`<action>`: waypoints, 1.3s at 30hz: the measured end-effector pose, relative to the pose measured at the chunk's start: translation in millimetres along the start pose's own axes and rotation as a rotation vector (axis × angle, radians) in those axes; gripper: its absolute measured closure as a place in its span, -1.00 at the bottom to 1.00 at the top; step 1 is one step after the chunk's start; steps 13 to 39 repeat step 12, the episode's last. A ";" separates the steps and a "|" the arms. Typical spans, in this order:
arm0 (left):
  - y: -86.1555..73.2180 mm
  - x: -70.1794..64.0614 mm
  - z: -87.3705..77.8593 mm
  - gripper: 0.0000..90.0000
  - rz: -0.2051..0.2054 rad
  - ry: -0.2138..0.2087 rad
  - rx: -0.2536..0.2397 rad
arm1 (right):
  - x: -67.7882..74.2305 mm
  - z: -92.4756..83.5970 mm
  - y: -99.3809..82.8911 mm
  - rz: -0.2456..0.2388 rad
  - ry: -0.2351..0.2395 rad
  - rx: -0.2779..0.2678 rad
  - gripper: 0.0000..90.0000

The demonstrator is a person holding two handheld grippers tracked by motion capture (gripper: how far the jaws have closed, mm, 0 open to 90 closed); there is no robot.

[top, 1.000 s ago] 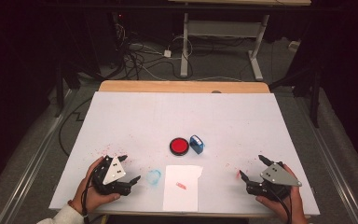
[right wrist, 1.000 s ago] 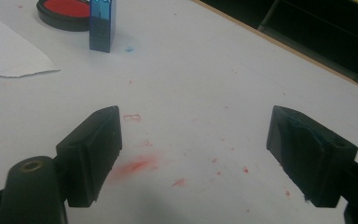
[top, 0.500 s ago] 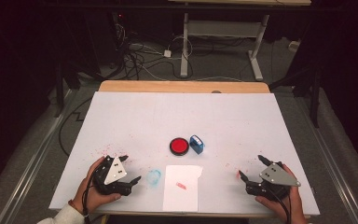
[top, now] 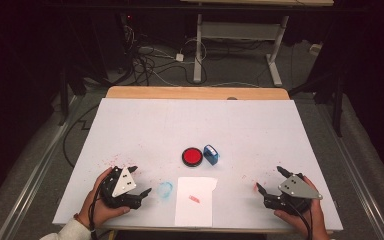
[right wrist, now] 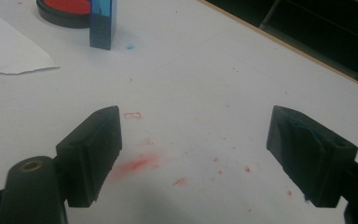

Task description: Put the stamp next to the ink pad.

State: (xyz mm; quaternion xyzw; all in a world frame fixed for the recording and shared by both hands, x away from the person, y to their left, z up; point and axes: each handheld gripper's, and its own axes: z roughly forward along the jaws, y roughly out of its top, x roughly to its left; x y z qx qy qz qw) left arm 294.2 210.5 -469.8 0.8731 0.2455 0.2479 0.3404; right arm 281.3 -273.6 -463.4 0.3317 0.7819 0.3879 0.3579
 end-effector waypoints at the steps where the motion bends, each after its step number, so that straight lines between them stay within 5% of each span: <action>1: 0.0 0.2 0.3 -0.61 -0.001 0.000 0.001 | -0.2 0.0 0.0 0.001 0.000 0.001 -0.59; 39: 0.9 2.0 1.5 -0.61 -0.004 0.002 -0.008 | -0.6 1.5 -0.9 0.012 0.006 0.013 -0.59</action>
